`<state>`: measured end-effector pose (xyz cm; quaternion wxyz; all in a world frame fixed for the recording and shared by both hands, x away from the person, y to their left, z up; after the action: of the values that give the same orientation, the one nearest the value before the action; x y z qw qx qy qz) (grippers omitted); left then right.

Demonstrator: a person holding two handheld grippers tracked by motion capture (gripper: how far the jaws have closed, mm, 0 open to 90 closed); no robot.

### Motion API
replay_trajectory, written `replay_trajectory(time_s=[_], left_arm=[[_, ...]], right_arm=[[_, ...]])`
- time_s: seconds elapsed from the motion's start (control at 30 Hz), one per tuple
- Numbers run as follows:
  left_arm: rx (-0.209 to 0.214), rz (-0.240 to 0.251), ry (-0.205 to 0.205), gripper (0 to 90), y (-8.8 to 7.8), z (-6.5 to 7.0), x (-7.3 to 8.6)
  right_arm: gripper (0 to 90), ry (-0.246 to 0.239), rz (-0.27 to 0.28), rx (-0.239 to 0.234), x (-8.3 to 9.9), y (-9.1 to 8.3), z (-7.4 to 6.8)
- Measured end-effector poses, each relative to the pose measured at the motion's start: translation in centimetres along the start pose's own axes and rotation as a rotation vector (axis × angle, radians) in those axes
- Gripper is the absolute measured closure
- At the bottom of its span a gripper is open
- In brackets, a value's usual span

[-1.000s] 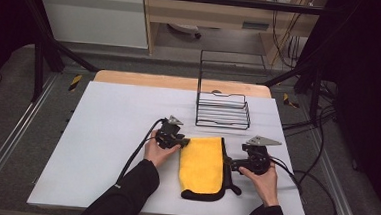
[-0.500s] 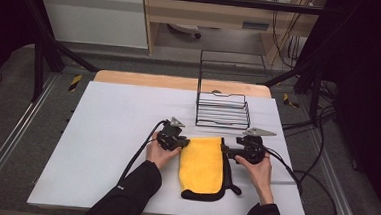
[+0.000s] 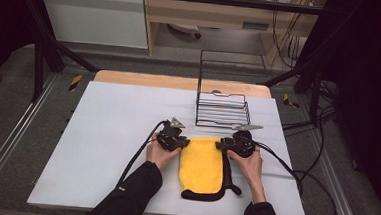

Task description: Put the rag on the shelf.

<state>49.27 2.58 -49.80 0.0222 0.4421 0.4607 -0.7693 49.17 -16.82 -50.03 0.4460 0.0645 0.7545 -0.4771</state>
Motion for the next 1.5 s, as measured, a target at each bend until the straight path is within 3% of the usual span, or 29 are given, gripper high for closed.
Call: replay_trajectory(time_s=[0.37, 0.53, 0.83, 1.13, 1.5], left_arm=[[0.004, -0.003, -0.011, 78.1, 0.0, -0.1, 0.0], [0.020, 0.000, -0.027, 79.1, 0.0, -0.1, 0.0], [0.030, 0.015, -0.033, 83.1, -0.5, -0.1, -0.3], [0.072, 0.101, -0.046, 83.3, -2.7, 0.6, -1.2], [0.083, 0.160, -0.006, 83.3, -5.1, 1.6, -2.2]], right_arm=[[74.2, 0.060, -0.028, -0.048, 0.0, 0.1, -0.6], [77.6, 0.079, -0.029, -0.056, 0.0, 0.1, -0.7], [79.2, 0.084, 0.019, -0.035, -0.4, -0.8, -1.0], [79.3, 0.071, 0.094, -0.051, -1.2, -2.9, -1.7], [79.3, 0.033, 0.165, -0.048, -2.2, -5.3, -3.0]])
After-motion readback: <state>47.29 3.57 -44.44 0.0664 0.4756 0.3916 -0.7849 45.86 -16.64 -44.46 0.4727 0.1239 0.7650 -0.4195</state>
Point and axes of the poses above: each handheld gripper's, and its own axes: y roughly forward along the jaws, x roughly out of its underside, z roughly to its right, the point moved 7 cm from there along y, roughly forward along the jaws, and after that the axes turned 5 degrees about -y, right-handed, at the moved point
